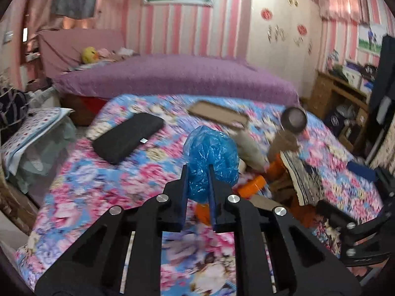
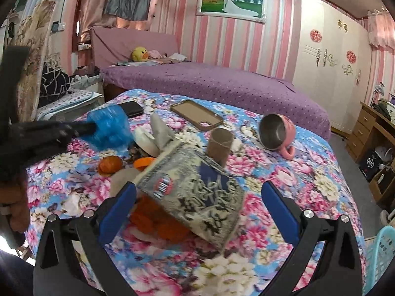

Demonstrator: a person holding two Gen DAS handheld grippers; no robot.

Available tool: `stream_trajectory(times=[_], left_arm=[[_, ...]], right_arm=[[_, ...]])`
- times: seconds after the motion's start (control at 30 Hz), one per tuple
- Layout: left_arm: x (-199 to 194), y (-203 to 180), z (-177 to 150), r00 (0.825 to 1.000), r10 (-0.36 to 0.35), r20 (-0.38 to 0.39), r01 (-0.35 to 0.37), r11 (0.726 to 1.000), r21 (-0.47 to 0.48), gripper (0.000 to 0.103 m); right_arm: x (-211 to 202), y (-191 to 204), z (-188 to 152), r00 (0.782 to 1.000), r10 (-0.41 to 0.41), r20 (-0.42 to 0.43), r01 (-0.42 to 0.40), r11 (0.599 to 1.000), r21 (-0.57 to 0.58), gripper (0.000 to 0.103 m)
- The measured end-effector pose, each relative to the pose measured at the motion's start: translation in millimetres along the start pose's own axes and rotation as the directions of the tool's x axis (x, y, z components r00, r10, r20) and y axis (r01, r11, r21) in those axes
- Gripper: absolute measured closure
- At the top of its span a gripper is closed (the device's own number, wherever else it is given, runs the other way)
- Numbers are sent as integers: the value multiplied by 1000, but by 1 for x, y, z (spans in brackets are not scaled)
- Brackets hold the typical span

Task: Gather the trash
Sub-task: 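Grasp the blue plastic bag with the left tool, then grasp the printed snack bag with the right tool while the left holds the blue bag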

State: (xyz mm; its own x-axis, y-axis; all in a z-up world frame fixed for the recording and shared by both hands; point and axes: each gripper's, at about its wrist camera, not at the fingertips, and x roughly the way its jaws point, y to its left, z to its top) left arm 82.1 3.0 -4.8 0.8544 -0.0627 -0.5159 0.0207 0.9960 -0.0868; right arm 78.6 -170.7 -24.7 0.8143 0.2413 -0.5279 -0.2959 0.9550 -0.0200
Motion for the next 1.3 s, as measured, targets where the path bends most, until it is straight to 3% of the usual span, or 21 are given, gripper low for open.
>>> stream_trajectory(times=[0.23,0.27,0.3,0.33,0.4,0.5,0.67,0.87,1.3], left_arm=[[-18,17,-3,999,28,24,-27,999,-23,91],[-21,17,-3,999,25,27,-24,999,-23,90],[-22,18,-2,999,21,30,-20,1000,-22,90],[-24,18,-2,999,14,35,-14,1000,-21,90],[-27,17,-2,999,4,42,-3,1000,-17,90],[-29,14,-2,999,-2,46,2,1000,-8,90],[-31,10,-1,999,-5,54,5,1000,-4,90],[-35,0,0,997,16,73,-17,1000,11,90],[-43,-30,2,994,6,106,-12,999,53,91]], right_arm=[[23,18,-2,997,-54,-54,52,997,-49,8],[22,16,-2,998,-47,-51,46,999,-29,23],[21,13,-1,998,-38,-53,37,999,-12,43],[20,8,-1,998,-25,-52,26,999,19,52],[16,-2,0,999,5,-43,-2,998,65,79],[7,-10,3,1000,8,-8,-7,996,86,93],[-22,-23,11,996,-21,85,12,994,108,101],[-55,-42,17,984,-43,175,18,990,140,102],[-97,-91,15,962,-123,243,60,966,252,102]])
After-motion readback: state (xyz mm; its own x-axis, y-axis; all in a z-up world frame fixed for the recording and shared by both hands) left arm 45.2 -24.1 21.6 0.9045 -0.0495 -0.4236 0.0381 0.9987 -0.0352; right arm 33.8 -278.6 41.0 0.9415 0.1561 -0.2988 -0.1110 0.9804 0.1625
